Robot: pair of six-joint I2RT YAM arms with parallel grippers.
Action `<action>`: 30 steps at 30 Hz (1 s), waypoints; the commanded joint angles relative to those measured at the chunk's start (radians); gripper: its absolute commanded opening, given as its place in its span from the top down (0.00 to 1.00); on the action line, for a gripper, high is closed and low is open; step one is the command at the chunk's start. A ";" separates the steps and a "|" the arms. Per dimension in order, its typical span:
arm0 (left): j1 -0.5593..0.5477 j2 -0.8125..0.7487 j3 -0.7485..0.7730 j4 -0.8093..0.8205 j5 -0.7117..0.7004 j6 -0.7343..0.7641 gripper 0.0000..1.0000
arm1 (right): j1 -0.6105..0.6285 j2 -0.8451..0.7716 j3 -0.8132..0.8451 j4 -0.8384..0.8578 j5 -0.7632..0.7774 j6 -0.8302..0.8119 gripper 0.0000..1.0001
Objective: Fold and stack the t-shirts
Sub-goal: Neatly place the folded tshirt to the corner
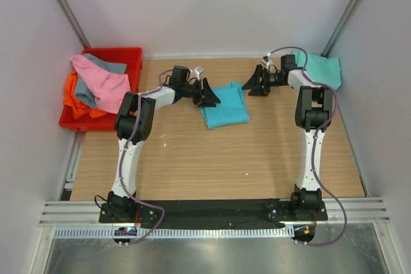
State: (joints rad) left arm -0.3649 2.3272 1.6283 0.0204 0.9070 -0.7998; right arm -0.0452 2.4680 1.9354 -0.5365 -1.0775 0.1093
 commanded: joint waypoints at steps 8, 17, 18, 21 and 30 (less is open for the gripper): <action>0.004 0.023 0.044 -0.039 -0.003 0.037 0.53 | 0.151 0.103 0.022 -0.088 0.113 -0.062 0.12; 0.006 0.021 0.039 -0.060 -0.017 0.056 0.54 | 0.162 0.103 -0.010 -0.072 0.148 -0.056 0.17; 0.006 0.018 0.038 -0.062 -0.019 0.059 0.54 | 0.160 0.101 -0.019 -0.071 0.162 -0.057 0.17; 0.006 0.012 0.036 -0.069 -0.022 0.068 0.54 | 0.160 0.088 -0.046 -0.054 0.206 -0.048 0.24; 0.006 -0.025 0.031 -0.080 -0.028 0.082 0.53 | 0.173 0.062 -0.043 -0.089 0.329 -0.019 0.49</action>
State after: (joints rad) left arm -0.3641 2.3486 1.6379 -0.0425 0.8890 -0.7486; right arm 0.1097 2.4828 1.9347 -0.5137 -0.9951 0.1295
